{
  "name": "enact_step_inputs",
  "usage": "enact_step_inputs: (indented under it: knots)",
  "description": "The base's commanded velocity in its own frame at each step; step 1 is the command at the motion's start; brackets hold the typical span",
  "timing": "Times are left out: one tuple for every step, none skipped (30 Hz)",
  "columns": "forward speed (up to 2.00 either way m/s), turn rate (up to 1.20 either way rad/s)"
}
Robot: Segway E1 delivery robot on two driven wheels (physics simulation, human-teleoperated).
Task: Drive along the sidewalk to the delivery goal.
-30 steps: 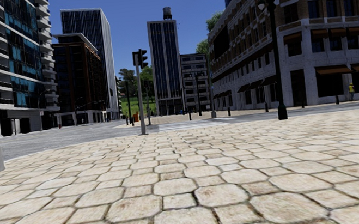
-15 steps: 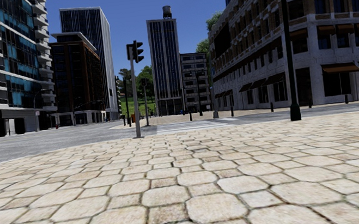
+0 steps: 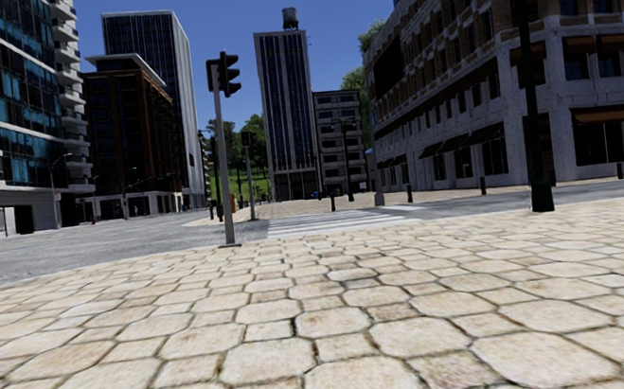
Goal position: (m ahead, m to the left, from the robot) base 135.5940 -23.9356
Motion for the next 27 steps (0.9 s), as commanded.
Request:
enact_step_inputs:
  knots:
    - [2.0,0.0]
    - [2.0,0.0]
    - [2.0,0.0]
    - [2.0,0.0]
    - [2.0,0.0]
    - [2.0,0.0]
    - [2.0,0.0]
    - [2.0,0.0]
    - [2.0,0.0]
    - [2.0,0.0]
    - [2.0,0.0]
    - [2.0,0.0]
    - [2.0,0.0]
    - [2.0,0.0]
    - [2.0,0.0]
    - [2.0,0.0]
    - [2.0,0.0]
    - [2.0,0.0]
    - [2.0,0.0]
    - [2.0,0.0]
    - [2.0,0.0]
    - [2.0,0.0]
    - [2.0,0.0]
    - [2.0,0.0]
    - [2.0,0.0]
    - [2.0,0.0]
    - [2.0,0.0]
